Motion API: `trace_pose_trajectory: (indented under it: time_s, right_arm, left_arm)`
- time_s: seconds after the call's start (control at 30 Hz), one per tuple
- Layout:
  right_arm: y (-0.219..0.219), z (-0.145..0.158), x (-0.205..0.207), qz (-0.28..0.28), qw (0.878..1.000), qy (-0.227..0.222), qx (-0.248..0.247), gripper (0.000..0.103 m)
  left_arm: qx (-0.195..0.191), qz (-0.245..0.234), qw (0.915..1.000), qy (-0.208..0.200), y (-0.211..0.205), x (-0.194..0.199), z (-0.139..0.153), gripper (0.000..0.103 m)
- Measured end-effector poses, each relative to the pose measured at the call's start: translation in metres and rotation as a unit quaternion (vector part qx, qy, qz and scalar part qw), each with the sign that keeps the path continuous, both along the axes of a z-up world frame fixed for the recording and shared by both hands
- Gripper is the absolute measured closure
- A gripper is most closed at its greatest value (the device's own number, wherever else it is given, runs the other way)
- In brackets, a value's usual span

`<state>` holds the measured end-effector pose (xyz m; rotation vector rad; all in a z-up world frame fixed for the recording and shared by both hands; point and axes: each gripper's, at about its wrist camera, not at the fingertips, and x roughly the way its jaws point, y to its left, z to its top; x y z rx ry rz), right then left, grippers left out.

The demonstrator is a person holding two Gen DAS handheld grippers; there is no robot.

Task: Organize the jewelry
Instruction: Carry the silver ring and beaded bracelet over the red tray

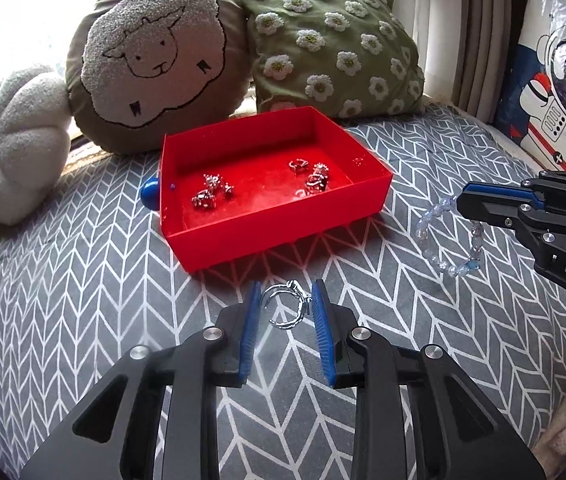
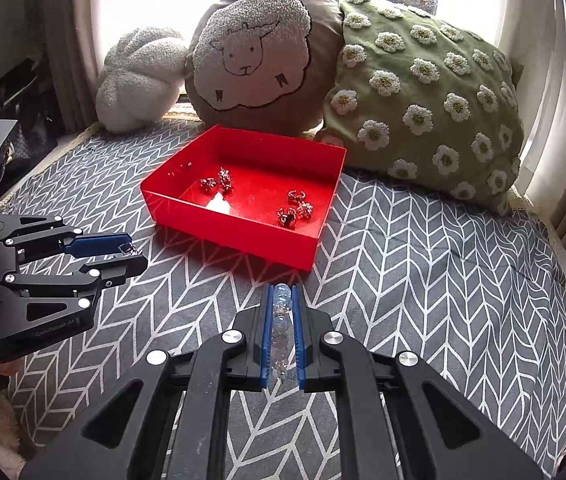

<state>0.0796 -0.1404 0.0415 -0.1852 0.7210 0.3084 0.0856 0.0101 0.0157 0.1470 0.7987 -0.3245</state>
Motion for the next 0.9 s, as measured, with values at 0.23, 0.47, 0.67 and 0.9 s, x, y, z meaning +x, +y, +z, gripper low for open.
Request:
trace_pose_trajectory:
  time_s: [0.23,0.47,0.67,0.9]
  right_arm:
    - [0.013,0.047,0.035,0.005,0.999,-0.016,0.029,0.093]
    - [0.033,0.059,0.095,-0.013,1.0,-0.014,0.023,0.094]
    - [0.041,0.032,0.142,-0.019,0.998,0.033,0.042,0.094]
    - [0.039,-0.015,0.18,-0.031,0.993,0.1,0.058,0.094]
  left_arm:
    - [0.008,0.013,0.9995,-0.029,-0.001,0.035,0.042,0.078]
    - [0.027,0.04,0.9987,-0.02,-0.013,0.102,0.047,0.078]
    - [0.029,0.051,0.9981,0.018,-0.018,0.146,0.018,0.078]
    - [0.049,0.05,0.9961,0.053,-0.021,0.167,-0.013,0.078]
